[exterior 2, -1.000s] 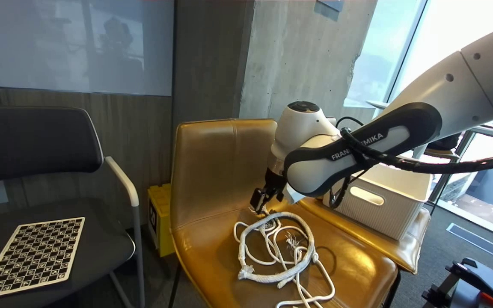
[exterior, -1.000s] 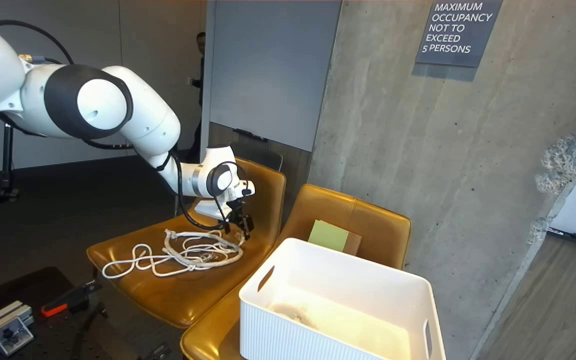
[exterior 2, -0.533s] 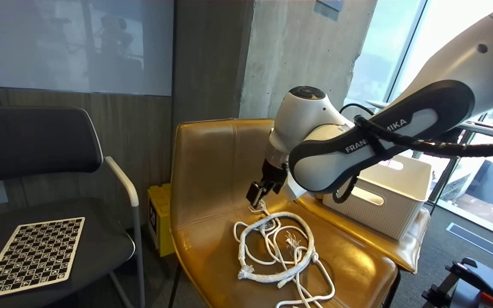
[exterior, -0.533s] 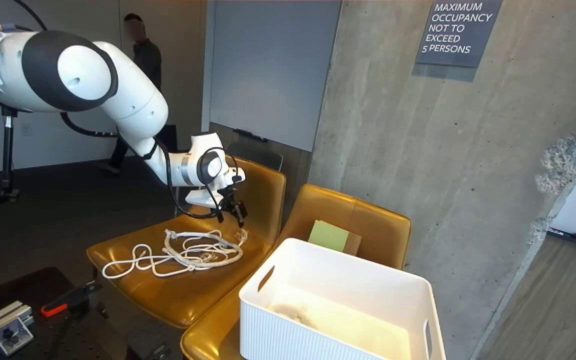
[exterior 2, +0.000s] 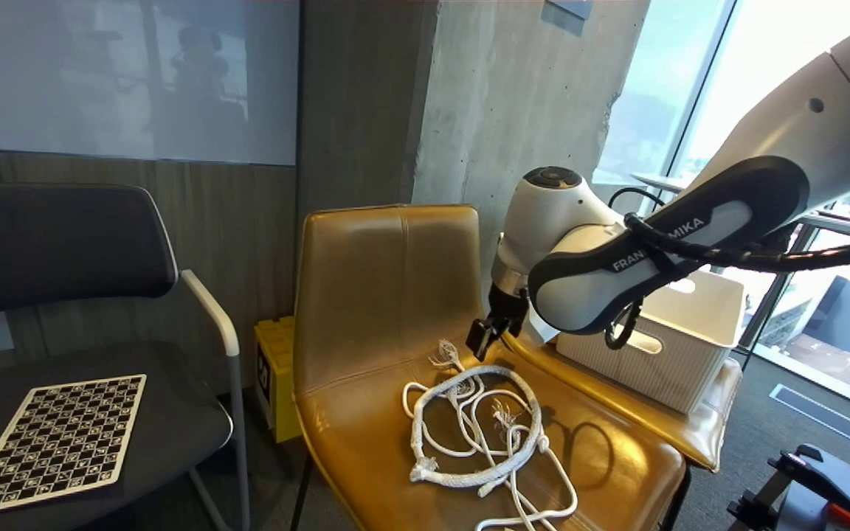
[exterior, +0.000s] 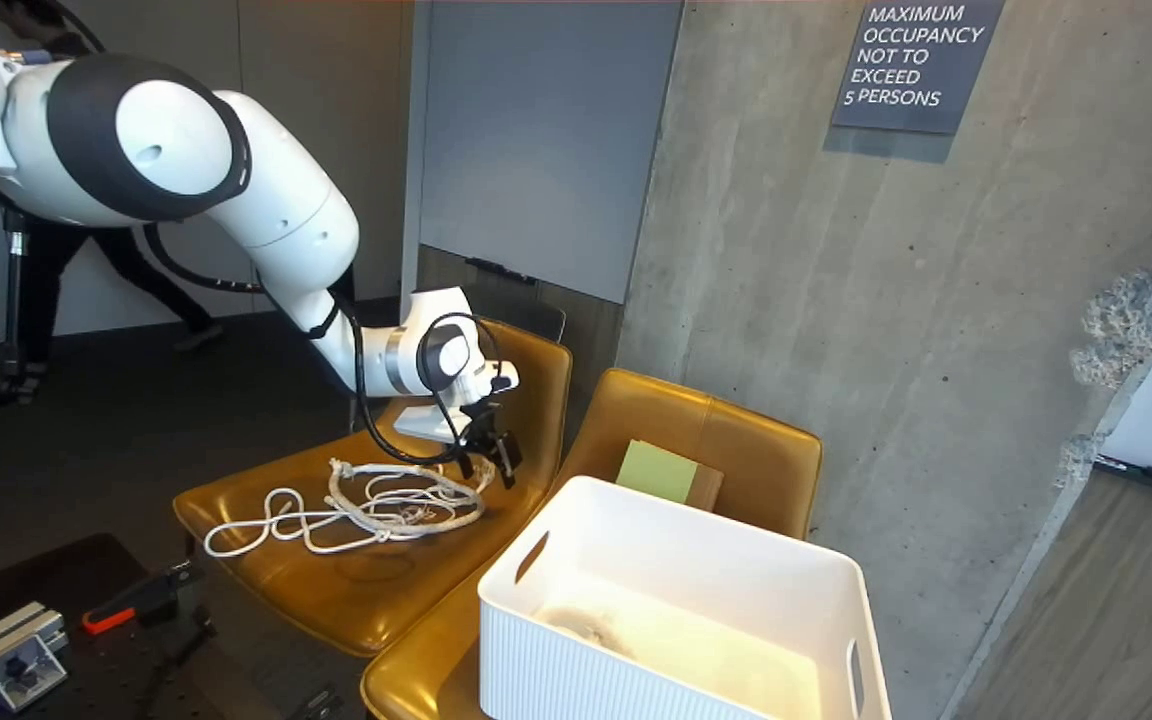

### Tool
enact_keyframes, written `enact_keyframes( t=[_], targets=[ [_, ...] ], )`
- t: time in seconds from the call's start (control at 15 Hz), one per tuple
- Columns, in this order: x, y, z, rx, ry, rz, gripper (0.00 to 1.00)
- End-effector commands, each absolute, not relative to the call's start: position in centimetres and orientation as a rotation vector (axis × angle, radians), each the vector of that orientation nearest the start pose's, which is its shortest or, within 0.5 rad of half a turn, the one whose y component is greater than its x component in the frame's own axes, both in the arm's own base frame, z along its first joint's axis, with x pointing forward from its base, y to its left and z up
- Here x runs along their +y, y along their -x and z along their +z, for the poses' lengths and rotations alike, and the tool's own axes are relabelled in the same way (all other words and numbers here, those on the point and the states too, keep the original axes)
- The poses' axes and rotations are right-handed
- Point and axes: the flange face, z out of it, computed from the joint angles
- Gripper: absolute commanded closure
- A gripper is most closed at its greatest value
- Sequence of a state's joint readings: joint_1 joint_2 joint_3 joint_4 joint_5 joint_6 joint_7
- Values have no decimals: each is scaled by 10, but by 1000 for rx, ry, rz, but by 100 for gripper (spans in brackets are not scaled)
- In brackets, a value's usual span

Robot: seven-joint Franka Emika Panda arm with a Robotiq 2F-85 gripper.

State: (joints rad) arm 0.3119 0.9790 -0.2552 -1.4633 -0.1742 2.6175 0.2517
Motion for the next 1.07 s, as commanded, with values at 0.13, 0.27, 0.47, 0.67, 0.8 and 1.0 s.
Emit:
enact_keyframes(
  t=[0.13, 0.27, 0.47, 0.67, 0.8, 1.0],
  targets=[
    [65, -690, 99, -65, 3426, -280, 0],
    [60, -688, 88, -56, 3432, -257, 0],
    [49, -692, 81, -25, 3437, -244, 34],
    [48, -692, 79, -12, 3437, -244, 57],
    [50, -693, 81, -8, 3440, -247, 71],
    [52, -693, 85, -3, 3449, -253, 92]
  ],
)
